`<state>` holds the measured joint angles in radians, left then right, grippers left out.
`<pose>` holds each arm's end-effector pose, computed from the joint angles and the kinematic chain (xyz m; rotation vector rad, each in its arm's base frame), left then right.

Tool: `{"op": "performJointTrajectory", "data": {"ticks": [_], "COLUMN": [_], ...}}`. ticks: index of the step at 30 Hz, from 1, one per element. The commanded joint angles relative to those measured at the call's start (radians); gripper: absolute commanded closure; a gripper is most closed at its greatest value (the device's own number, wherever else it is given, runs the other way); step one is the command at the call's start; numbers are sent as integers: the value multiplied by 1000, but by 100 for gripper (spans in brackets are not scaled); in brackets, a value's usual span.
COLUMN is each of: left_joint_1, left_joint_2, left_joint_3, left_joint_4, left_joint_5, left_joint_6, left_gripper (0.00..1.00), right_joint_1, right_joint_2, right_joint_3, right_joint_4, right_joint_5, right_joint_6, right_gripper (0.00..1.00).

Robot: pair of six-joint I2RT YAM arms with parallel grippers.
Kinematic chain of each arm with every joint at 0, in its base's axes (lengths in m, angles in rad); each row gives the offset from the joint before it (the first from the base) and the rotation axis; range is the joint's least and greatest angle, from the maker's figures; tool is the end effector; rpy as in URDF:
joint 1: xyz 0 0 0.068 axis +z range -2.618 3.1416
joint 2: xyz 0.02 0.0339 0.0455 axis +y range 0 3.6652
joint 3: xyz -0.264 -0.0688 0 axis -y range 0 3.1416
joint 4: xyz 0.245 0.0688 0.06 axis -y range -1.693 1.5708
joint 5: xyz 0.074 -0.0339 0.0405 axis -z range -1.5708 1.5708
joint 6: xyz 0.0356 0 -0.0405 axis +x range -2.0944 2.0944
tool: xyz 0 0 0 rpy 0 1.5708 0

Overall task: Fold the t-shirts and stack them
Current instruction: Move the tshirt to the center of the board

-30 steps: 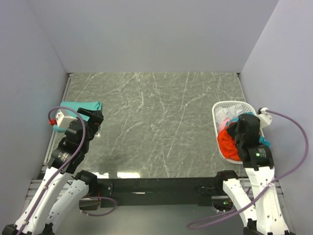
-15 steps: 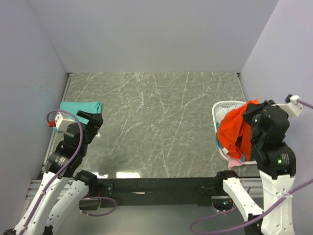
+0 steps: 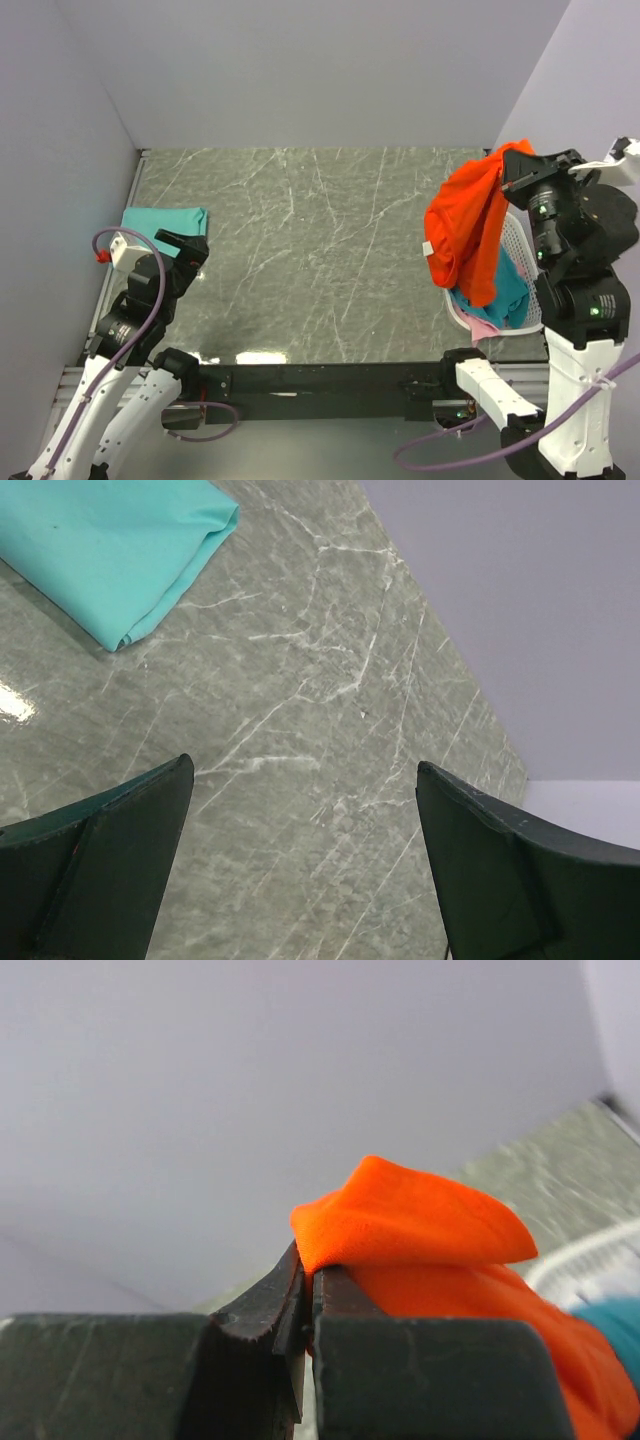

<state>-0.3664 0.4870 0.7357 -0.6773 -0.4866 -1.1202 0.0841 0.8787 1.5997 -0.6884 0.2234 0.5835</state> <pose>0.1043 -0.0222 0.3117 -1.0093 1.7028 -0.4927 0.1049 0.0009 0.5271 0.5533 1.4477 0.3580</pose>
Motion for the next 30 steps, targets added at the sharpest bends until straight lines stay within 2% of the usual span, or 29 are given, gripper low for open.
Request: {"op": "performJointTrajectory", "data": {"ticks": [1,8,14,20,25,30], "left_joint_1": [-2,-2,-2,-2,-2,-2], "left_joint_2": [-4,24,33,30,32,28], "left_joint_3": [39,47,53,27,22,2], "left_joint_4": [10,-10,-25,-34,-74,-96], "left_joint_5": [6,-4,0,13,20,28], "left_joint_6": [13,11,3,-16,-36,-55], "left_gripper": [0,1,1,1,1,1], "right_joint_1": [-4,-3,37,322,449,480], "right_joint_2": [14,161,293,379,459,480], "right_joint_3": [94,264,324,345,356,310], "right_joint_4": [173,225,274,230,283,303], "right_joint_5": [-160,-476,-763,-598,-621,-546], "right_joint_6": [-17,-27,-5,-111,-105,-68], "right_gripper": [100,100,100,100,100,100]}}
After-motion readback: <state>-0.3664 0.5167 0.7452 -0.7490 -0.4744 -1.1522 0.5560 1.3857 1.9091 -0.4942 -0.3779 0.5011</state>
